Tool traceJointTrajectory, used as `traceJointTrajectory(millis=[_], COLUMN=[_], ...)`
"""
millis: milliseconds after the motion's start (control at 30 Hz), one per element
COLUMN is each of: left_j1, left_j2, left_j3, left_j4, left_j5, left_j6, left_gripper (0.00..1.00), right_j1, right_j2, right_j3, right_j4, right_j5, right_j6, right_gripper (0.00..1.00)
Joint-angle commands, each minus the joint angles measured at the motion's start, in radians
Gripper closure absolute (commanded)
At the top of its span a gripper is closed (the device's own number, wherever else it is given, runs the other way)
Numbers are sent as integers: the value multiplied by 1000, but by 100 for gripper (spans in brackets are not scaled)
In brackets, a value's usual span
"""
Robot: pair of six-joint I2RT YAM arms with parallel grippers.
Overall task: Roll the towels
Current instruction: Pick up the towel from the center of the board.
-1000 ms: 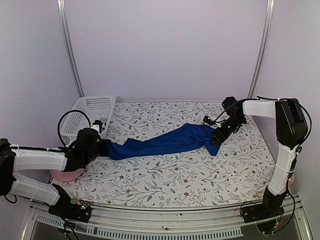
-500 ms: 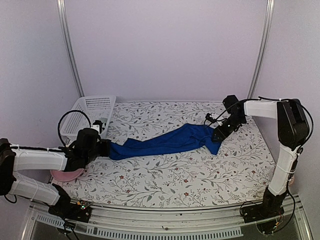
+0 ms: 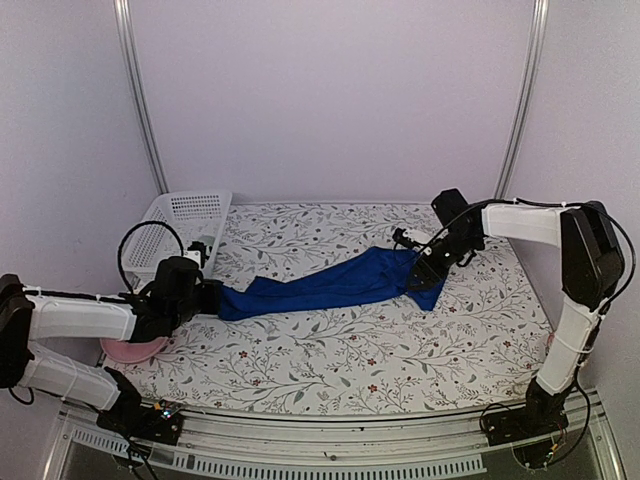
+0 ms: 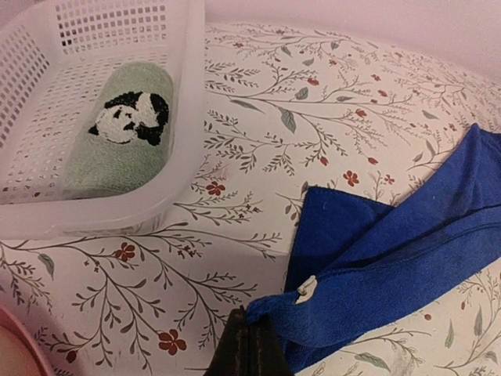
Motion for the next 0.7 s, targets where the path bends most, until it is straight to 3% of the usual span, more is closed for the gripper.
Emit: traceJointTrajectory(millis=[0, 333, 567, 667], left_j1=[-1, -1, -1, -1], left_j2=[6, 11, 17, 20], left_j3=[29, 31, 35, 34], left_j4=[12, 15, 13, 15], left_j5=[6, 12, 16, 19], left_j6=[5, 9, 7, 7], left_gripper=[100, 100, 100, 100], right_j1=[82, 94, 121, 123], right_j2=[-2, -97, -96, -112], right_j3=[-50, -194, -244, -251], right_j4=[133, 307, 406, 416], right_j5=[312, 630, 717, 692], right_j6=[56, 21, -22, -28], right_gripper=[32, 28, 26, 31])
